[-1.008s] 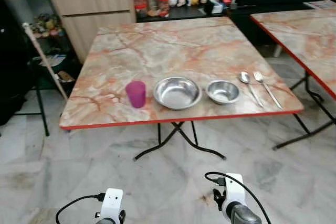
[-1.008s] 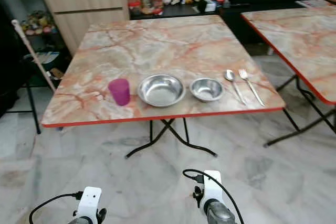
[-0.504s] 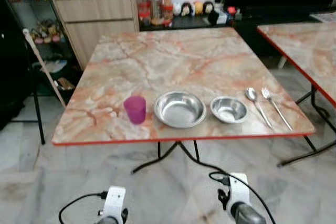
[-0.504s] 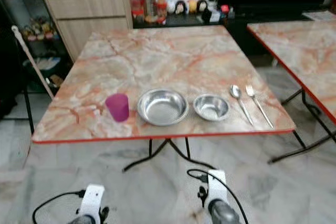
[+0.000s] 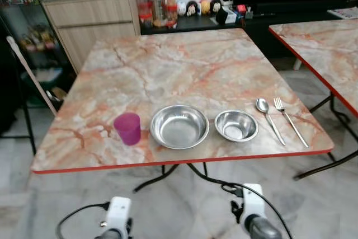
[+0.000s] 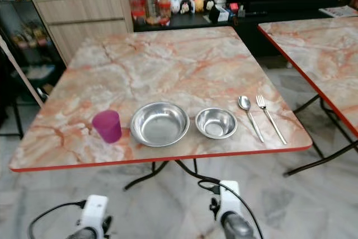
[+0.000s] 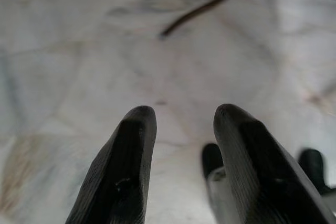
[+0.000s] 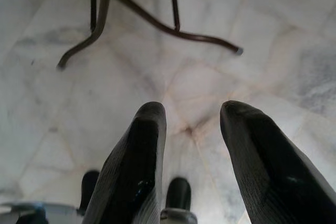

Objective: Setting the table

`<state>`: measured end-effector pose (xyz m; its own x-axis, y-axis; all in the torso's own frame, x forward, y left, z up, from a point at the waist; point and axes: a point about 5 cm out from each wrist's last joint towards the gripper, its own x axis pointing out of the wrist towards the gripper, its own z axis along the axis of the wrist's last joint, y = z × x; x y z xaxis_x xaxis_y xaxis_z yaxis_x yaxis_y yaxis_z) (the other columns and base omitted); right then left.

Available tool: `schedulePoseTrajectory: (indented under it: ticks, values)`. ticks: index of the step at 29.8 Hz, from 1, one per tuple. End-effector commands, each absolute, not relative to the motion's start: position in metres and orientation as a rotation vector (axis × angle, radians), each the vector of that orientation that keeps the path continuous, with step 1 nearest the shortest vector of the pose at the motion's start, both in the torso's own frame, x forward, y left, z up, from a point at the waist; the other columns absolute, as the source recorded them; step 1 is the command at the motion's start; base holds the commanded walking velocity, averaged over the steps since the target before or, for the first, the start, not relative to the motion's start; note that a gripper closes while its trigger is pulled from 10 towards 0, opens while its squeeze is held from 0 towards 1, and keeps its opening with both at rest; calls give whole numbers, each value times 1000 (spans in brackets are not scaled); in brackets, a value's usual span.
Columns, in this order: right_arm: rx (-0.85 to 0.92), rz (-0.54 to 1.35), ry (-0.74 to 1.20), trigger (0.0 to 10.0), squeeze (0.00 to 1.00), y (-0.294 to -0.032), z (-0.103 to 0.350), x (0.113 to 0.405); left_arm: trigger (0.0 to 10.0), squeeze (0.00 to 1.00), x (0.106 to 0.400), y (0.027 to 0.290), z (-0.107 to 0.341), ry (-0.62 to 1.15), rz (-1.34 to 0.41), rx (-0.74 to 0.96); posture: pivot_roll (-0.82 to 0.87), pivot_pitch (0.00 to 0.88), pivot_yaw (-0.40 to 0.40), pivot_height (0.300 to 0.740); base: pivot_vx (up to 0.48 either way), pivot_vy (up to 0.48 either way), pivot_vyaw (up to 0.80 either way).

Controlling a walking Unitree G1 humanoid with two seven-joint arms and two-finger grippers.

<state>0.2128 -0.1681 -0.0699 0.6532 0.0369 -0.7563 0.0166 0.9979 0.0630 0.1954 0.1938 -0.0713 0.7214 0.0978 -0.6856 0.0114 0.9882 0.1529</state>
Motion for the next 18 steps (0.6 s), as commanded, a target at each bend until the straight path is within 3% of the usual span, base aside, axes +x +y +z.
schedulePoseTrajectory:
  ticks: [1, 5, 11, 18]
  values:
    - [61, 22, 881, 10000, 0, -167, -73, 207, 10000, 0, 194, 203, -69, 731, 107, 132, 104, 0, 21, 740, 0, 0, 0]
    - [58, 23, 886, 10000, 0, -168, -75, 205, 10000, 0, 194, 213, -63, 653, 162, 104, 109, 0, 20, 740, 0, 0, 0]
    - [48, 43, 894, 10000, 0, -165, -76, 203, 10000, 0, 191, 229, -24, 338, 241, 77, 152, 0, 15, 740, 0, 0, 0]
    - [38, 59, 886, 10000, 0, -161, -73, 208, 10000, 0, 205, 219, 27, 129, 235, -85, 178, 0, 10, 740, 0, 0, 0]
